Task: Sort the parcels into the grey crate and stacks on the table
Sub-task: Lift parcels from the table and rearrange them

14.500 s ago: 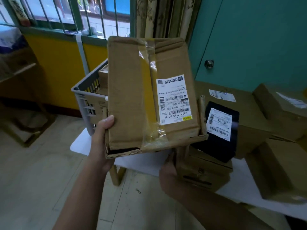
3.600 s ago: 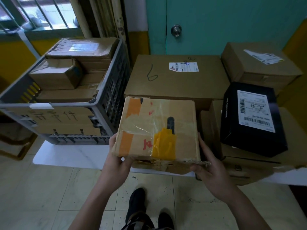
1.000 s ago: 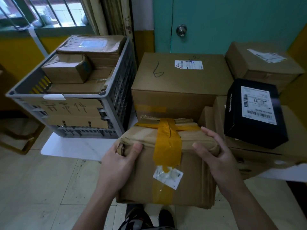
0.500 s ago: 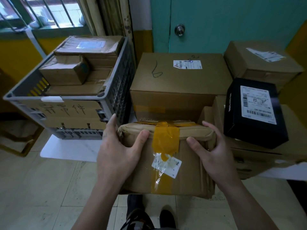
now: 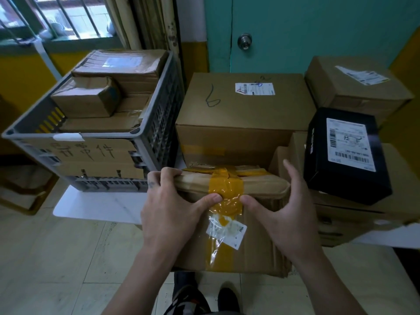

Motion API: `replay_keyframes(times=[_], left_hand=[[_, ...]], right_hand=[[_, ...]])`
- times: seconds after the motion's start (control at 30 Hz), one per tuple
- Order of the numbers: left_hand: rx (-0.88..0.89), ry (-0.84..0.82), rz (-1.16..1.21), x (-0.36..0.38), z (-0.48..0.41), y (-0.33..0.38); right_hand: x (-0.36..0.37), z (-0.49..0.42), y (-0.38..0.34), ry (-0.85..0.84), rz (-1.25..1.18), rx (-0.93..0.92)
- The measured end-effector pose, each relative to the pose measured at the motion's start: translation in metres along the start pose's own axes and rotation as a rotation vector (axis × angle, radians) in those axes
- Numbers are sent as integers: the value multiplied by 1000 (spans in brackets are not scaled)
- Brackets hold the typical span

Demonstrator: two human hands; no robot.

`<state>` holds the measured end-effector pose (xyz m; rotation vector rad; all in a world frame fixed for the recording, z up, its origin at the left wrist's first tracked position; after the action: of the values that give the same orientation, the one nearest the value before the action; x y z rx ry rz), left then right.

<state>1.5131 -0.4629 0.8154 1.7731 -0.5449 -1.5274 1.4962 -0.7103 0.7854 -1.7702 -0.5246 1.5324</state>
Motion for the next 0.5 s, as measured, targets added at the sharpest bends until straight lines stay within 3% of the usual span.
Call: replay_keyframes(times=[0.17, 0.5], left_hand=[[16, 20, -14, 1, 0, 0], [30, 6, -62, 5, 1, -1]], right_hand=[[4, 0, -17, -16, 307, -30], [-2, -3, -22, 124, 325, -73]])
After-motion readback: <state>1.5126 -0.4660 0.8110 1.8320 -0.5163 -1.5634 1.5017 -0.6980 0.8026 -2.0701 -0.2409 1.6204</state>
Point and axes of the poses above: each hand's wrist, its own z-axis away from the middle knuckle, its own x-axis out of the palm, y = z × x, the point moved 10 cm from there along -z, towards the middle knuckle, and after that the axes turned 11 degrees about z, right-handed, at the moved point
